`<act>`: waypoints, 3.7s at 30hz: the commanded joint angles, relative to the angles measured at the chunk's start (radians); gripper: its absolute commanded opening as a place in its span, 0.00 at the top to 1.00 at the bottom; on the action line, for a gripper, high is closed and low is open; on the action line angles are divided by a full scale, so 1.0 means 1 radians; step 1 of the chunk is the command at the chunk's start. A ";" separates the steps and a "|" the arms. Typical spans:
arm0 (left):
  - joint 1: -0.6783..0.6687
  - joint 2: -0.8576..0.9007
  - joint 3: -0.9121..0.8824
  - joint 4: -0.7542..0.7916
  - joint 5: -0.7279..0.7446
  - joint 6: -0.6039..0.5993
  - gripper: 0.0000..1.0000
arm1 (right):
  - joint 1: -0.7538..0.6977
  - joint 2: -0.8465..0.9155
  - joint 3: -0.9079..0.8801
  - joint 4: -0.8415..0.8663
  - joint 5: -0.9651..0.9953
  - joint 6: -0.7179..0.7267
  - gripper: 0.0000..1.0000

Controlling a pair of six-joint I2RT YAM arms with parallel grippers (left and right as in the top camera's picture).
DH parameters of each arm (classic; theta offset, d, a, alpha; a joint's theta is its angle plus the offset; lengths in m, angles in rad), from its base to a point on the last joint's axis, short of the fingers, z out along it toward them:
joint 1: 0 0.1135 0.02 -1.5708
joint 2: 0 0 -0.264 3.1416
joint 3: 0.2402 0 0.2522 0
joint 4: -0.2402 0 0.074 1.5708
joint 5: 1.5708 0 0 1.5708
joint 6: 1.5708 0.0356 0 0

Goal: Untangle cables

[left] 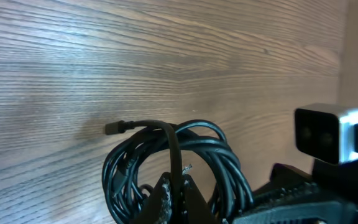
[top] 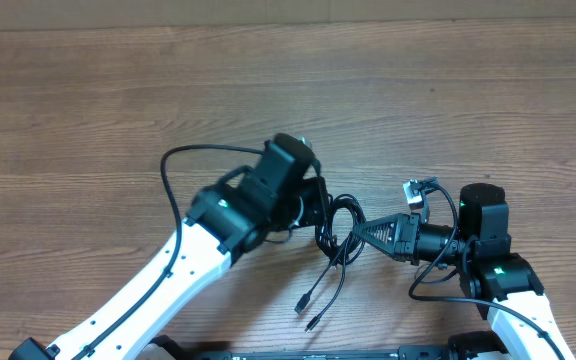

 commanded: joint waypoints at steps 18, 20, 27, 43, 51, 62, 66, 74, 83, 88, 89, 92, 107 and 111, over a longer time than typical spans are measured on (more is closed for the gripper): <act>-0.069 0.045 0.010 -0.064 -0.220 -0.189 0.96 | 0.005 -0.003 0.021 0.012 -0.112 0.046 0.96; -0.075 0.066 0.011 -0.064 -0.219 -0.201 0.95 | 0.005 -0.003 0.021 0.019 -0.113 0.047 0.96; -0.096 0.150 0.010 -0.063 -0.178 -0.257 0.95 | 0.005 -0.003 0.021 0.031 -0.110 0.049 0.96; 0.055 0.122 0.012 -0.168 -0.080 -0.207 0.21 | 0.005 -0.003 0.021 0.030 -0.109 0.049 0.96; 0.292 -0.079 0.012 -0.257 0.031 -0.046 0.20 | 0.005 -0.003 0.021 0.110 -0.109 0.049 0.96; 0.386 -0.371 0.012 -0.465 0.038 0.088 0.22 | 0.005 -0.003 0.021 0.315 -0.085 0.326 0.96; 0.385 -0.436 0.011 -0.540 0.039 0.103 0.23 | 0.010 -0.003 0.021 0.367 -0.087 0.524 0.96; 0.385 -0.525 -0.017 -0.550 0.092 0.063 0.22 | 0.142 -0.003 0.021 0.766 -0.039 0.566 0.96; 0.385 -0.540 -0.173 -0.369 0.158 0.075 0.25 | 0.358 -0.002 0.021 0.817 0.061 0.576 0.96; 0.385 -0.539 -0.251 -0.232 0.335 0.184 0.29 | 0.356 -0.002 0.021 0.839 0.064 0.577 0.96; 0.385 -0.539 -0.261 -0.232 0.336 0.185 0.30 | 0.356 -0.002 0.021 0.847 0.064 0.577 0.96; 0.385 -0.539 -0.296 -0.233 0.354 0.185 0.37 | 0.356 -0.002 0.021 0.867 0.065 0.577 0.96; 0.385 -0.539 -0.332 -0.030 0.524 0.223 0.43 | 0.356 0.015 0.021 0.867 0.064 0.577 0.96; 0.385 -0.537 -0.338 -0.034 0.518 0.223 0.47 | 0.356 0.021 0.021 0.867 0.065 0.577 0.96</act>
